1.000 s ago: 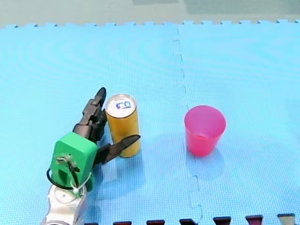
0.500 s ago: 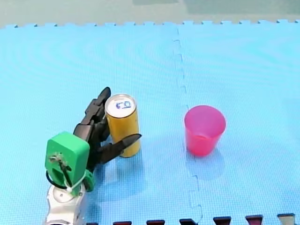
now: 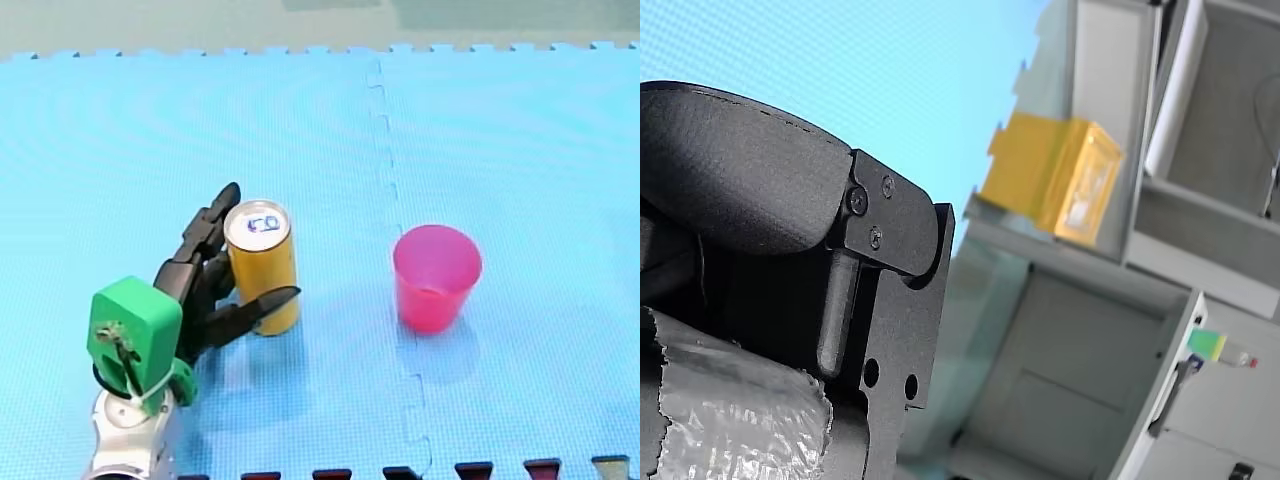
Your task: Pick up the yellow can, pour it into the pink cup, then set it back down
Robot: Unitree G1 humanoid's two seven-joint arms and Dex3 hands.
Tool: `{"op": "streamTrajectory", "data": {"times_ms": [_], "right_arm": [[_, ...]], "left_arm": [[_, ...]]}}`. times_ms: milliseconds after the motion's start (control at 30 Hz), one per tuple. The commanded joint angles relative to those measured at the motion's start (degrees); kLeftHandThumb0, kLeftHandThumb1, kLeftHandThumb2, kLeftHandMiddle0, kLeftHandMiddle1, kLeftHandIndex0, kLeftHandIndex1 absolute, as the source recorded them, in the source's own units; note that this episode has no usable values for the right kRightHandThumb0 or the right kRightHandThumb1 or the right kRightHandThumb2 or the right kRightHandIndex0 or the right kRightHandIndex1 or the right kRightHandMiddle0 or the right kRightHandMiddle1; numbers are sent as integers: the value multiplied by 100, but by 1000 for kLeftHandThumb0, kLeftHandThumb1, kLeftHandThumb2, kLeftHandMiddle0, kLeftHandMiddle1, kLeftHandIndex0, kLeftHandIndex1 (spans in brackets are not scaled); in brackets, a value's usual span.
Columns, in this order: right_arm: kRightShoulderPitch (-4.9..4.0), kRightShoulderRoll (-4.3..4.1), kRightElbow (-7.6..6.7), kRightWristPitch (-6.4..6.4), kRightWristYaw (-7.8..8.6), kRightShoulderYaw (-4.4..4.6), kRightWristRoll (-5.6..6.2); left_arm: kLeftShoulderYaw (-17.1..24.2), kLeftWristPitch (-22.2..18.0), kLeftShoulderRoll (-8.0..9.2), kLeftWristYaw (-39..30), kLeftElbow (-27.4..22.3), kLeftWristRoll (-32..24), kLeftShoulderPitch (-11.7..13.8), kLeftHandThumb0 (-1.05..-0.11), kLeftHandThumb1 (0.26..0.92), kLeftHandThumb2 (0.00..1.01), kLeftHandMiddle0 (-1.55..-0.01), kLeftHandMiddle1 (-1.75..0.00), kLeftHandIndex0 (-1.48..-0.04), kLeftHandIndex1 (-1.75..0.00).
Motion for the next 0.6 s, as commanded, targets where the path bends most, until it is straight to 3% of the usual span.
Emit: {"op": "streamTrajectory", "data": {"times_ms": [0, 567], "right_arm": [[-26, -28, -8, -25, -30, 1, 5], [17, -8, -37, -107, -100, 57, -29]], "left_arm": [[-4, 8, 37, -15, 26, 20, -40, -801, 665, 5, -254, -1, -156, -1], [-132, 37, 126, 87, 48, 252, -39, -826, 674, 2, -234, 0, -161, -1]]}}
